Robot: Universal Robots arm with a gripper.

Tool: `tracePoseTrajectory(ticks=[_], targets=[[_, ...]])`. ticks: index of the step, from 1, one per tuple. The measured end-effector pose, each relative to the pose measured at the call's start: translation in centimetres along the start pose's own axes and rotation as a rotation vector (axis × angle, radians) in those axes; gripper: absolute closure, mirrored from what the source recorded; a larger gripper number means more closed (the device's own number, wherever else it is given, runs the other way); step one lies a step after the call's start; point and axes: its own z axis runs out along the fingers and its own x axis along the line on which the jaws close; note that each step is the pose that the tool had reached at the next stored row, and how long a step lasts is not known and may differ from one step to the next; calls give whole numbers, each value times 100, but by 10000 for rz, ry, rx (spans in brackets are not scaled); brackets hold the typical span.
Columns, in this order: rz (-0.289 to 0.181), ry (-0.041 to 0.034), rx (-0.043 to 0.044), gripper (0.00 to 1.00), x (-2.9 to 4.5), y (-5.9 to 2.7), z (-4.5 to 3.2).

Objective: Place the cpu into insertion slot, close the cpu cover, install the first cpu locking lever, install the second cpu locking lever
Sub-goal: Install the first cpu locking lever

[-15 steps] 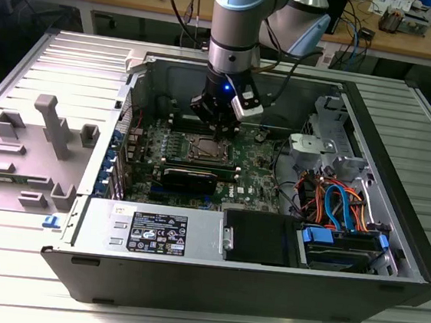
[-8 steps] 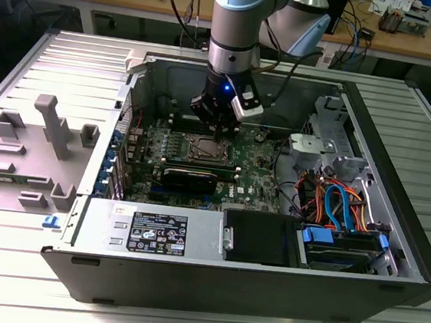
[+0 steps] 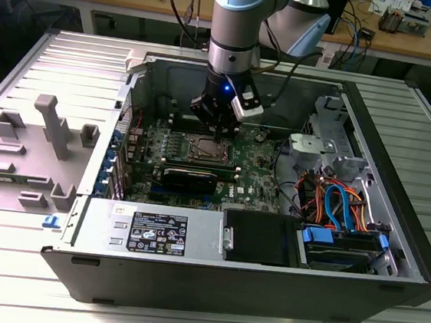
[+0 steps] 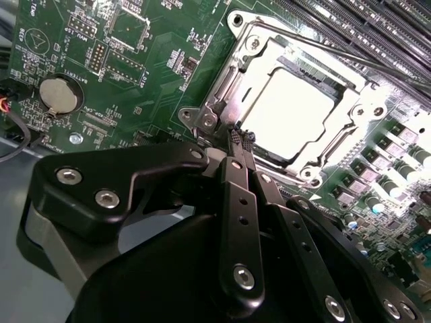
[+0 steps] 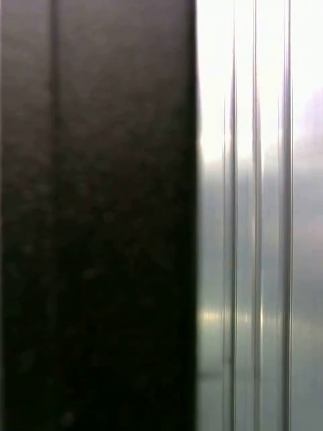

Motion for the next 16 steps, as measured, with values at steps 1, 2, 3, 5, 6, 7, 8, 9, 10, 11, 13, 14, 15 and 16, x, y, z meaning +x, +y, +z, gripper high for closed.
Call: tracePoseTrajectory(ticks=[1, 2, 3, 5, 6, 7, 8, 9, 10, 11, 13, 14, 15, 16], targets=[[2, 0, 3, 89, 0, 0, 4], [3, 0, 2, 89, -1, 0, 8], [2, 0, 1, 89, -2, 1, 12], [3, -2, -1, 89, -4, 1, 25], [2, -1, 1, 89, -5, 1, 27], [1, -1, 0, 89, -7, 2, 30], [1, 0, 0, 89, -8, 3, 31], [0, 1, -1, 89, -10, 5, 32], [-5, 4, -4, 89, -12, 6, 32], [-8, 7, -14, 89, -14, 6, 30], [-21, 30, -52, 89, -22, 8, 24], [-26, 36, -70, 89, -25, 9, 23], [-32, 39, -101, 89, -29, 9, 20], [-36, 42, -118, 89, -33, 10, 20]])
